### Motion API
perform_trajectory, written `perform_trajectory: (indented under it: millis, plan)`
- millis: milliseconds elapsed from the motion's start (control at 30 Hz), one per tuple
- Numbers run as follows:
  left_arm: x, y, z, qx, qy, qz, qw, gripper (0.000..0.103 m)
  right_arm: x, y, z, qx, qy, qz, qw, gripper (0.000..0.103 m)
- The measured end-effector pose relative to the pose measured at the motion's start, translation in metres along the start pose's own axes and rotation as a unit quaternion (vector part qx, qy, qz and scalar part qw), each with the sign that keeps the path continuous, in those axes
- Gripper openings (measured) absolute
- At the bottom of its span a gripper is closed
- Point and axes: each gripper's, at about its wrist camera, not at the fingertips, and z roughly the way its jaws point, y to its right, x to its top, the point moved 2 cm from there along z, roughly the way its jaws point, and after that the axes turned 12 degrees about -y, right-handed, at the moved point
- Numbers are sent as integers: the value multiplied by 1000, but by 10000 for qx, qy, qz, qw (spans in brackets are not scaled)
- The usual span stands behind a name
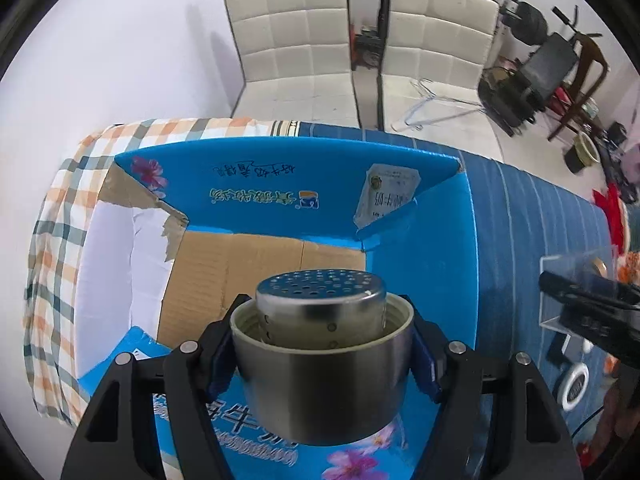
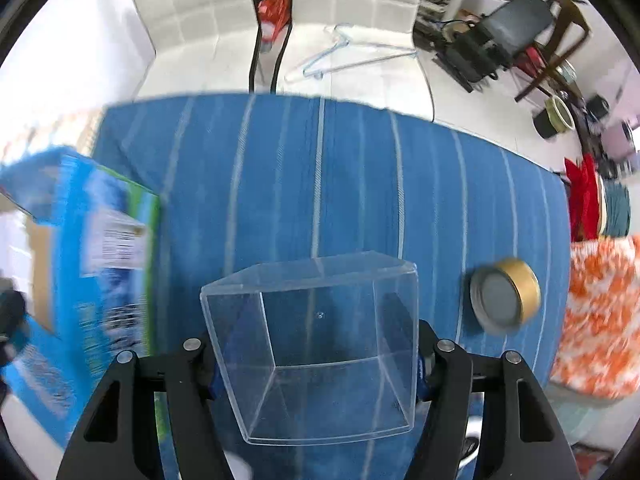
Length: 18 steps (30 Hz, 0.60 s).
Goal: Organize rigid objects
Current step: 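Lower the canister into the box with the left gripper while the right carries the cube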
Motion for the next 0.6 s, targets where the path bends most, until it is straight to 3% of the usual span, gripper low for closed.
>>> perform_trajectory:
  millis: [200,367,600]
  plan:
    - [-9,-33,-20,-145,-51,379,9992,69,-41,-28,-68,381,471,172,9980,68]
    - [-10,-73,-24,-133,-15,434,9990,69,-59,-81,-112,773,690,151,9945,68]
    - [-7,-117,0,-196,-217,309,9991,69,-50,-171,-93,906,642,156,9937,68]
